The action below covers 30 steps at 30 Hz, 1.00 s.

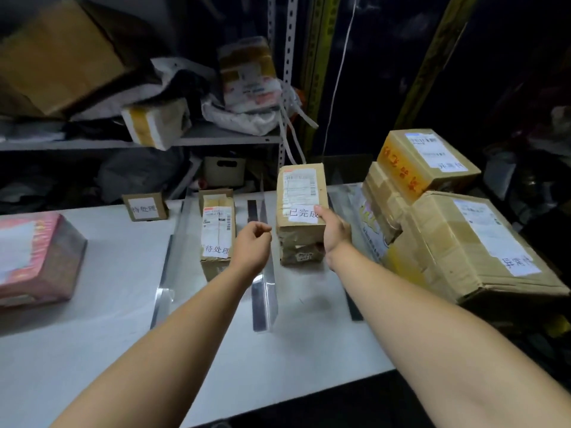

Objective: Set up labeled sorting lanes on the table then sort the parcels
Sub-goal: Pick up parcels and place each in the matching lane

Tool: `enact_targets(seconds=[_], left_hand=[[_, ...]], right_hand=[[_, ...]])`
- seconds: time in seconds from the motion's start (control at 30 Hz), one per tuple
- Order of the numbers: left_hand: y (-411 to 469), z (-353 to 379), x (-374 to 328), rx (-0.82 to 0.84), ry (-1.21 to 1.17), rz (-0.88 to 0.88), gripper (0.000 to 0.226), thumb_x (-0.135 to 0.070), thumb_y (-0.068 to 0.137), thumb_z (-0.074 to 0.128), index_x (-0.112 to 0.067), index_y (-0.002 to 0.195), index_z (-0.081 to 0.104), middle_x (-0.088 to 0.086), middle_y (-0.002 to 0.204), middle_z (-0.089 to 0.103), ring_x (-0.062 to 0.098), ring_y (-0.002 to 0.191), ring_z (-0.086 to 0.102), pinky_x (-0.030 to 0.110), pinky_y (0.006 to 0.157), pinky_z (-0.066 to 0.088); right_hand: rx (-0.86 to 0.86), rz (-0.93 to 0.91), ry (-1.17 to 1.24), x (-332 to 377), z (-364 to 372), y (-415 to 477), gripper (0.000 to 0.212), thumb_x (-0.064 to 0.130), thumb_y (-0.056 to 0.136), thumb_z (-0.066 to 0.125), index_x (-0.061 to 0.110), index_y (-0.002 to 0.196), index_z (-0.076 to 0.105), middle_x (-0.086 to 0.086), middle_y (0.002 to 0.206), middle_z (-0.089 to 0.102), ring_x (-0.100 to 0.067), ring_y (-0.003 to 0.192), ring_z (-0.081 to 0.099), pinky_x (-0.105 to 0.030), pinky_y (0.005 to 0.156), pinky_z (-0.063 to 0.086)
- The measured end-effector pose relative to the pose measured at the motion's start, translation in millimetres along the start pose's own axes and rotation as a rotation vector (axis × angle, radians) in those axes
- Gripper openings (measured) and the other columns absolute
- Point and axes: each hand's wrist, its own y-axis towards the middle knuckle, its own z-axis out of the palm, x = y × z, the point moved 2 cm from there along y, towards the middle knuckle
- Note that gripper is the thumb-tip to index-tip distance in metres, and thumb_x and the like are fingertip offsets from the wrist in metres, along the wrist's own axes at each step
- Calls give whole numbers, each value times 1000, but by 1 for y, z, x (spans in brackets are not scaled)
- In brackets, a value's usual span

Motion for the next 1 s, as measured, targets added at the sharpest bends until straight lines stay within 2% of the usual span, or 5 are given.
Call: enact_targets(seconds=[0.4, 0.6, 0.77, 0.9, 1.0], left_hand=[[70, -111, -27, -150, -10, 37, 16, -6, 93, 53, -18, 90, 64, 3, 92, 66, 18, 77, 61, 29, 64, 47], [58, -141, -4, -222, -91, -47, 20, -4, 92, 50, -16, 108, 56, 1, 89, 61, 22, 86, 59, 39, 85, 53], [57, -158, 3, -231, -176, -42, 19, -7, 96, 48, -16, 111, 55, 4, 89, 63, 19, 83, 59, 29, 69, 49], [58, -172, 9, -265, -197, -49, 21, -9, 95, 48, -21, 112, 54, 7, 94, 65, 20, 84, 61, 39, 83, 53], [57, -175, 6, -274, -213, -57, 26, -9, 93, 48, -21, 115, 53, 8, 97, 65, 18, 81, 59, 32, 75, 50]], right_hand=[[148, 42, -18, -3, 71, 17, 29, 39, 97, 61, 20, 115, 73, -5, 105, 79, -23, 95, 75, -32, 76, 58], [215, 92, -32, -19, 136, 7, 27, 38, 96, 63, 18, 110, 73, -4, 96, 80, -17, 80, 75, -24, 62, 54], [250, 130, -93, -36, 167, 9, 45, 53, 83, 66, 22, 115, 72, -5, 103, 79, -25, 95, 74, -34, 75, 55], [265, 143, -119, -43, 177, 5, 36, 49, 90, 66, 21, 112, 72, -7, 102, 79, -27, 98, 73, -43, 87, 58], [273, 145, -113, -43, 180, -1, 30, 42, 93, 66, 18, 109, 73, -7, 100, 78, -23, 88, 73, -34, 72, 59]])
